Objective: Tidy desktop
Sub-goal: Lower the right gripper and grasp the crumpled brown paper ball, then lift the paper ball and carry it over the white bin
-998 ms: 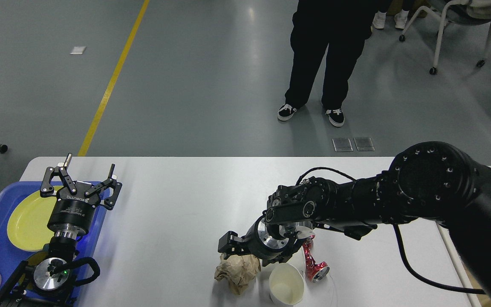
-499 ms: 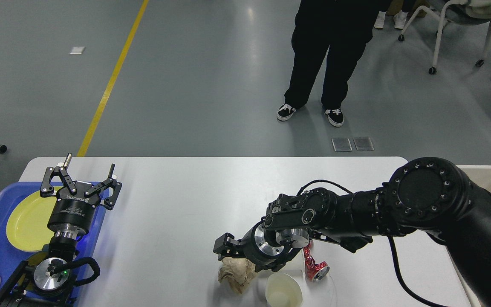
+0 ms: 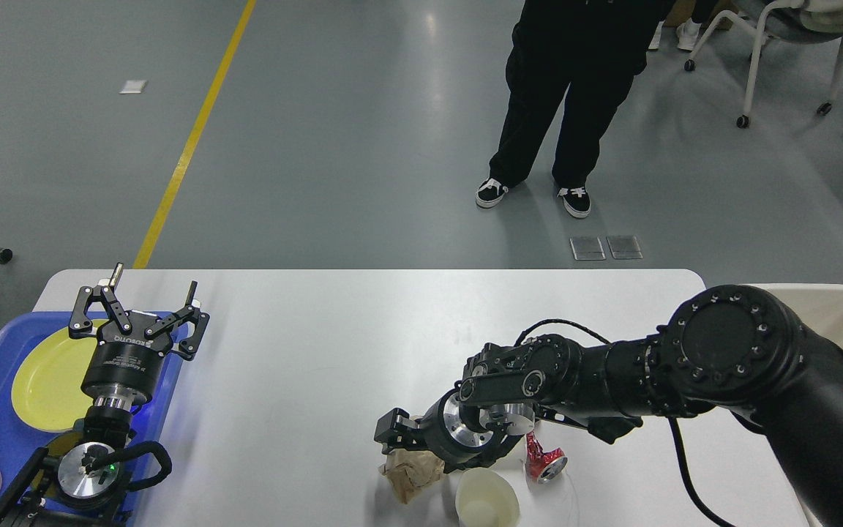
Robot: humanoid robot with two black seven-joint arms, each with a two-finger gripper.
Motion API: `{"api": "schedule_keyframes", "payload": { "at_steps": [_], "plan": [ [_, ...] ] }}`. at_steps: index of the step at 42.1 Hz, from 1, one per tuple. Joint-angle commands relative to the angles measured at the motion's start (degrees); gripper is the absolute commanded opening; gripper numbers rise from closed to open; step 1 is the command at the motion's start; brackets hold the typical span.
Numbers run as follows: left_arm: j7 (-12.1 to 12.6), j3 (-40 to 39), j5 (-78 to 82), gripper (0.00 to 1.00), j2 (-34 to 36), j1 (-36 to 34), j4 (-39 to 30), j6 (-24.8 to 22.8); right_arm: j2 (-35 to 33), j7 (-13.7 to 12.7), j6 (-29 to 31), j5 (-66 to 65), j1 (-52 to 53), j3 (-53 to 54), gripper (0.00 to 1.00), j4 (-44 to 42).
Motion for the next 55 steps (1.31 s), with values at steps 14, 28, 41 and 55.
{"api": "schedule_keyframes", "payload": {
  "at_steps": [14, 28, 41, 55],
  "plan": [
    [-0.01, 0.0, 0.0, 0.96, 0.0, 0.0, 0.0, 0.0, 0.35, -0.1, -0.12, -0.49, -0.56, 0.24, 0.0, 1.13],
    [0.08, 0.0, 0.0, 0.96, 0.0, 0.0, 0.0, 0.0, -0.35, -0.1, 0.58, 0.38, 3.21, 0.24, 0.0, 4.29],
    [0.08, 0.0, 0.0, 0.96, 0.0, 0.0, 0.0, 0.0, -10.01, -0.18, 7.69, 3.73, 21.57, -3.7, 0.0, 18.44],
    [0.08, 0.0, 0.0, 0.96, 0.0, 0.0, 0.0, 0.0, -20.56, -0.01, 18.77, 3.64, 52.43, -21.28, 0.0, 34.43]
  ]
}}
